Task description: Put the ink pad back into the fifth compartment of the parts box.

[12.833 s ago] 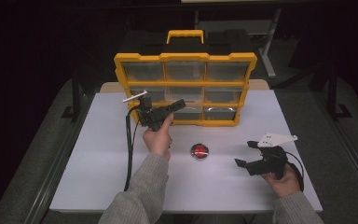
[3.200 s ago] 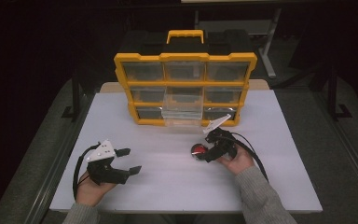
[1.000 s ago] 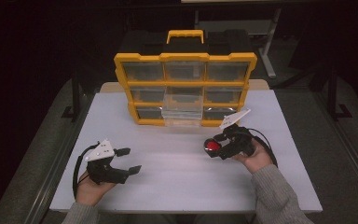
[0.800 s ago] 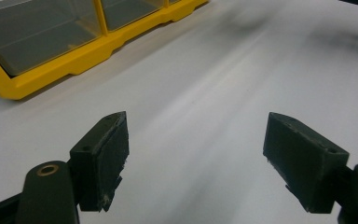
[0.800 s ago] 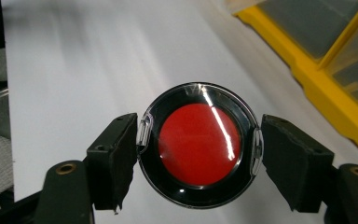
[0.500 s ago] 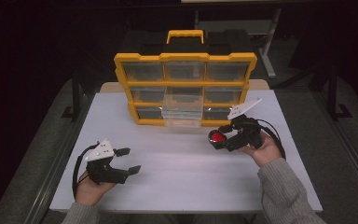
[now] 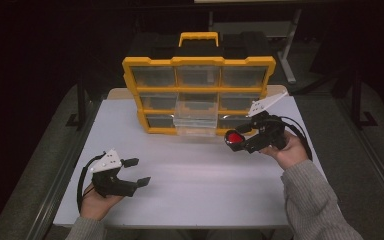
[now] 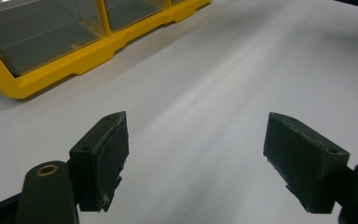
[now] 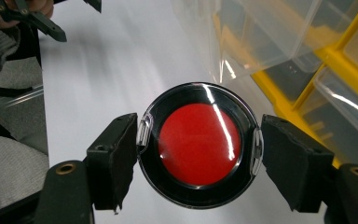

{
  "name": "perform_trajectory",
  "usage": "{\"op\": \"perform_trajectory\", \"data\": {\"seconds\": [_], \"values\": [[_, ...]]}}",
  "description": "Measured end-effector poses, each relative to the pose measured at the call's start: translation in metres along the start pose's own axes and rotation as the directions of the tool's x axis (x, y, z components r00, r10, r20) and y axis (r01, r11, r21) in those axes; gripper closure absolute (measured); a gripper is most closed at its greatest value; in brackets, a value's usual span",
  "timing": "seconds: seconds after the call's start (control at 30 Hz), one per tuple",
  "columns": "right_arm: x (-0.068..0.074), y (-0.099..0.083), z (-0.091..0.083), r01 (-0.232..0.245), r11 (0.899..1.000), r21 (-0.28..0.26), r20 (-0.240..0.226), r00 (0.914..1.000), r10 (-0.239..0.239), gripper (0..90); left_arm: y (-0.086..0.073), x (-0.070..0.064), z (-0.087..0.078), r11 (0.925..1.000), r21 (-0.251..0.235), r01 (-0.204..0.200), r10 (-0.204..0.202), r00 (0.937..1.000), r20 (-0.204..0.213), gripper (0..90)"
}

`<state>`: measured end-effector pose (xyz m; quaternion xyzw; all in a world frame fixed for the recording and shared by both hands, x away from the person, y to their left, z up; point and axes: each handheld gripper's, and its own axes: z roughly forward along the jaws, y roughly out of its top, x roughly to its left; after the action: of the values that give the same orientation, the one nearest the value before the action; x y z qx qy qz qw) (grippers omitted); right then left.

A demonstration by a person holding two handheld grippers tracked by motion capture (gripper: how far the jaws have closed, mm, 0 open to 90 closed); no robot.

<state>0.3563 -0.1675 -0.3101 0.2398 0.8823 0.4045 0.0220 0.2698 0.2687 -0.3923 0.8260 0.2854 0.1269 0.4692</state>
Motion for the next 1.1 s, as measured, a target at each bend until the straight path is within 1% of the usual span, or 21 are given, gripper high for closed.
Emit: {"op": "perform_trajectory", "data": {"seconds": [0.17, 0.27, 0.3, 0.37, 0.4, 0.43, 0.47, 0.57, 0.6, 0.63, 0.67, 0.7, 0.73, 0.83, 0.87, 1.0, 1.03, 1.1], "values": [[-0.001, 0.011, -0.011, 0.004, 1.000, -0.007, -0.002, 1.0000, -0.004, 28.6, 0.001, 0.001, 0.000, 0.9999, -0.003, -0.012, 0.012, 0.9999, 0.000, 21.8], [-0.001, 0.017, -0.016, 0.007, 1.000, -0.014, -0.009, 0.9999, -0.007, 28.6, 0.000, 0.000, 0.000, 1.0000, 0.008, 0.000, 0.000, 1.0000, -0.001, 21.6], [-0.002, 0.020, -0.017, 0.015, 1.000, -0.015, -0.005, 0.9999, -0.015, 28.6, 0.000, 0.000, 0.000, 1.0000, 0.006, 0.006, -0.006, 1.0000, 0.001, 21.5], [-0.002, 0.024, -0.020, 0.018, 1.000, -0.018, -0.009, 0.9998, -0.018, 28.6, 0.000, 0.000, 0.000, 1.0000, 0.005, 0.005, -0.005, 1.0000, 0.000, 21.4], [-0.002, 0.025, -0.021, 0.016, 1.000, -0.015, -0.010, 0.9998, -0.016, 28.6, 0.000, 0.000, 0.000, 1.0000, 0.008, -0.001, 0.001, 1.0000, -0.001, 21.4], [-0.002, 0.027, -0.023, 0.014, 1.000, -0.015, -0.009, 0.9999, -0.014, 28.6, 0.000, 0.001, 0.000, 0.9998, 0.012, -0.016, 0.016, 0.9999, -0.001, 21.4], [-0.002, 0.029, -0.024, 0.015, 1.000, -0.017, -0.007, 0.9999, -0.016, 28.6, 0.000, 0.000, 0.000, 0.9999, 0.010, -0.010, 0.010, 1.0000, 0.000, 21.4], [-0.002, 0.035, -0.030, 0.020, 0.999, -0.027, -0.007, 0.9998, -0.020, 28.6, 0.001, 0.000, 0.001, 0.9999, 0.003, -0.013, 0.013, 0.9999, 0.001, 21.4], [-0.002, 0.037, -0.031, 0.020, 0.999, -0.028, -0.007, 0.9998, -0.020, 28.6, 0.001, 0.000, 0.000, 0.9999, 0.009, -0.012, 0.012, 0.9999, 0.001, 21.4], [-0.002, 0.041, -0.034, 0.028, 0.999, -0.029, -0.005, 0.9996, -0.028, 28.6, 0.001, 0.000, 0.001, 0.9999, 0.003, -0.011, 0.011, 0.9999, 0.000, 21.2], [-0.002, 0.043, -0.035, 0.030, 0.999, -0.030, -0.005, 0.9995, -0.030, 28.6, 0.001, 0.000, 0.001, 0.9999, 0.004, -0.011, 0.011, 0.9999, -0.002, 21.1], [-0.002, 0.046, -0.036, 0.043, 0.999, -0.030, -0.002, 0.9991, -0.043, 28.6, 0.001, 0.001, 0.000, 0.9998, 0.009, -0.019, 0.019, 0.9998, -0.002, 21.0], [-0.001, 0.049, -0.038, 0.043, 0.999, -0.030, -0.002, 0.9991, -0.043, 28.6, 0.001, 0.000, 0.000, 1.0000, 0.002, -0.006, 0.006, 1.0000, -0.002, 21.0], [-0.001, 0.057, -0.042, 0.051, 0.998, -0.036, 0.000, 0.9987, -0.051, 28.6, 0.000, 0.001, 0.000, 1.0000, 0.007, -0.005, 0.005, 1.0000, -0.003, 20.7], [-0.001, 0.059, -0.043, 0.057, 0.998, -0.036, 0.000, 0.9984, -0.057, 28.6, 0.000, 0.000, 0.001, 1.0000, -0.004, 0.005, -0.005, 1.0000, -0.003, 20.6], [0.001, 0.070, -0.047, 0.066, 0.997, -0.031, 0.007, 0.9978, -0.066, 28.6, 0.000, 0.000, 0.000, 1.0000, -0.006, -0.008, 0.008, 0.9999, -0.010, 20.7], [0.001, 0.074, -0.048, 0.071, 0.997, -0.031, 0.009, 0.9975, -0.071, 28.6, 0.000, 0.000, 0.000, 1.0000, -0.009, 0.000, 0.000, 1.0000, -0.010, 20.7], [0.001, 0.079, -0.050, 0.070, 0.997, -0.033, 0.008, 0.9976, -0.069, 28.6, 0.001, 0.000, -0.001, 1.0000, -0.007, 0.003, -0.003, 0.9999, -0.010, 20.7]]}}
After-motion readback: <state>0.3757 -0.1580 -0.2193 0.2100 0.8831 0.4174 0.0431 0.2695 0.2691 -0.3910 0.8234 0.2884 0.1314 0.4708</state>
